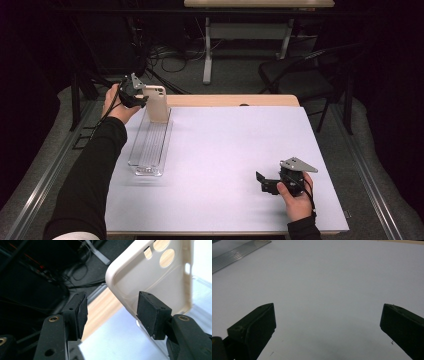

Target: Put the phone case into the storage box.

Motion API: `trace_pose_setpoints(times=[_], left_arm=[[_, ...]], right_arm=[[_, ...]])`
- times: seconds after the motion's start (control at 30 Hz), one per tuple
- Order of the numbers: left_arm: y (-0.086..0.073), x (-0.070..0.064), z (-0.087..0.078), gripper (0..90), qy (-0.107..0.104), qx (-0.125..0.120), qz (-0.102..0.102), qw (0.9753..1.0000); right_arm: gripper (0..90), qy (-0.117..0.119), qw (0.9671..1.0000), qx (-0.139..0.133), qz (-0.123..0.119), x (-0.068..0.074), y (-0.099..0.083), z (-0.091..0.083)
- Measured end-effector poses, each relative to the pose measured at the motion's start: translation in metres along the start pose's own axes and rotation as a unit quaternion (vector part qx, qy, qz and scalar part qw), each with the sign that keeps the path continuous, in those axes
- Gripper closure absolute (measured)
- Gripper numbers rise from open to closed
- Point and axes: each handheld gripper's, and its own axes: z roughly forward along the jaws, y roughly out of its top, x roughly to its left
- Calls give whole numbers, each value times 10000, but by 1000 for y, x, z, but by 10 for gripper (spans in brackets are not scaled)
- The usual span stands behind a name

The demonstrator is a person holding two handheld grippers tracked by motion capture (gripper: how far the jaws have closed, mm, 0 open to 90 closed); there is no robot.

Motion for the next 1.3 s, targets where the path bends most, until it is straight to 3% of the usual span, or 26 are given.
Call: trace_pose_setpoints(times=[0.07,0.27,0.53,0.67,0.83,1.03,1.3], left_arm=[[-1,2,0,413,-153,-11,-230,9996],[-2,5,-5,413,-349,-20,-531,9980],[-4,9,-9,369,-492,5,-728,9961],[-4,10,-10,336,-626,-41,-927,9937],[-3,10,-14,304,-695,99,-979,9927],[-4,11,-18,281,-982,186,-1116,9887],[-4,12,-27,252,-1164,197,-1257,9850]], right_arm=[[0,3,10000,-4,-1,0,0,0],[0,-7,10000,2,-2,0,0,0],[0,7,10000,-11,9,0,0,0],[0,9,10000,-27,-19,-1,0,1],[0,9,10000,-9,-42,-1,0,1],[0,28,10000,3,-53,-1,0,3],[0,60,9999,65,-140,2,-1,5]])
